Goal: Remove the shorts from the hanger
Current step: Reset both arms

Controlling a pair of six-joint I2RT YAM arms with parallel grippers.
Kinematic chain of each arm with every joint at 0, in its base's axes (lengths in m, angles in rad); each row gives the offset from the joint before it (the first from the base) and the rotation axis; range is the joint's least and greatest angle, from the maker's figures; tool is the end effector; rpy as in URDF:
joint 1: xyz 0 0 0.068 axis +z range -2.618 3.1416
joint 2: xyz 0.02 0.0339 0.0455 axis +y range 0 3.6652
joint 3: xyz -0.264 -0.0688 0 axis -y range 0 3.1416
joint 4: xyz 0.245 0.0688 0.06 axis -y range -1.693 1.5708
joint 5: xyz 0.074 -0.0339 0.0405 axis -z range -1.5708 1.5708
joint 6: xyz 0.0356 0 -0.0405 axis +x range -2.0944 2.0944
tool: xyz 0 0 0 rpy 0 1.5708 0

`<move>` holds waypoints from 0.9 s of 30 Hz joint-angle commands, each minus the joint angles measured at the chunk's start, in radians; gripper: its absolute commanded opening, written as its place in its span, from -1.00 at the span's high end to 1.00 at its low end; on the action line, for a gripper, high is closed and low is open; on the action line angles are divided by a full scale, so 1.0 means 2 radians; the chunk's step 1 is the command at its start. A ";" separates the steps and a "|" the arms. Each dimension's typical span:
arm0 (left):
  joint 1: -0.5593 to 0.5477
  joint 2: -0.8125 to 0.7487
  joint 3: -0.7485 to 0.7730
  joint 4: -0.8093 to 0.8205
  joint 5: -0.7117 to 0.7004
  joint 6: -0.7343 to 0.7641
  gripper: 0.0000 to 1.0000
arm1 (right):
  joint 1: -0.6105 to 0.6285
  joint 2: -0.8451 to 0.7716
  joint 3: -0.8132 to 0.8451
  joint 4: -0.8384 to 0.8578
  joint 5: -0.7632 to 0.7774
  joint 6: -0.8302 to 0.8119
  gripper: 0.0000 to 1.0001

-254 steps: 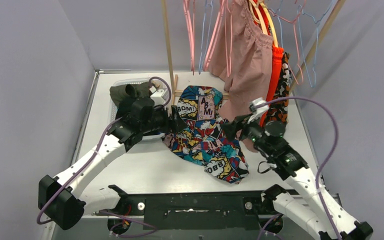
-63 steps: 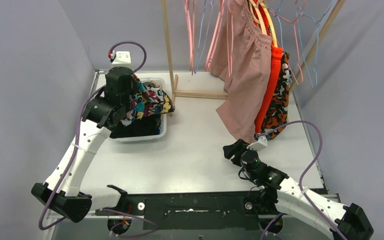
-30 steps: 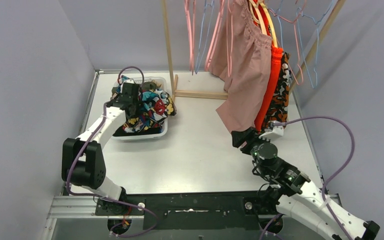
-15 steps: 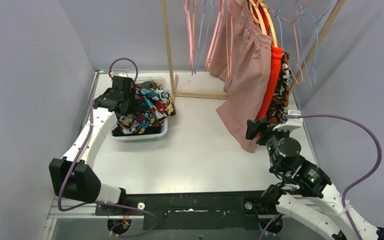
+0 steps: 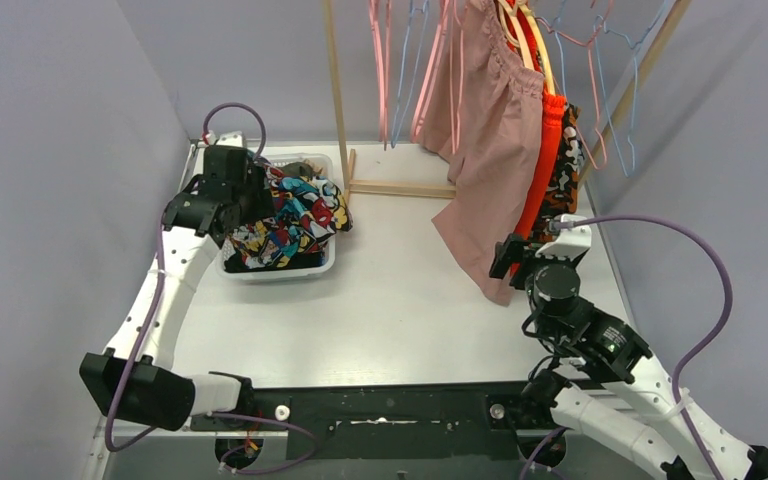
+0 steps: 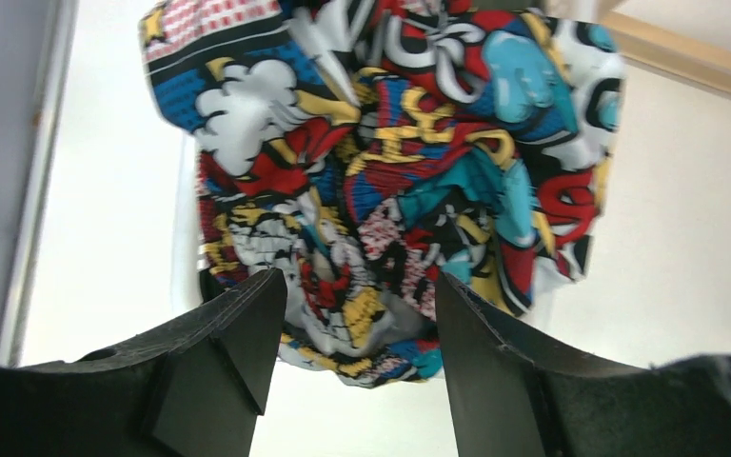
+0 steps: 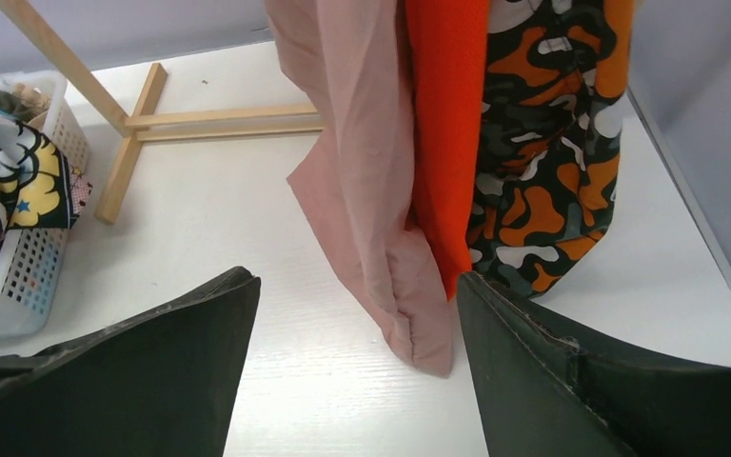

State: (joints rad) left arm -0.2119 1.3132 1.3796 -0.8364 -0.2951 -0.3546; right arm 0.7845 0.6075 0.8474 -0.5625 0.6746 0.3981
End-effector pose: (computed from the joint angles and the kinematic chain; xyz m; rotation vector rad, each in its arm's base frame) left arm 0.2669 -0.0468 0.3697 -0.3077 2.2797 0.0561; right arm 0.1031 0.0715 0.3484 0.0988 1.8227 0.1951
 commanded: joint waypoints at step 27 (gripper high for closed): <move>0.019 -0.123 0.017 0.058 0.050 -0.026 -0.50 | -0.451 0.016 0.150 0.038 -0.337 -0.074 -0.69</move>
State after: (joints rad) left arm -0.1757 1.1267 1.3640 -0.7448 -0.0895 -0.3862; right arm -0.1108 0.6632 1.0592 -0.5468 -0.0113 0.3607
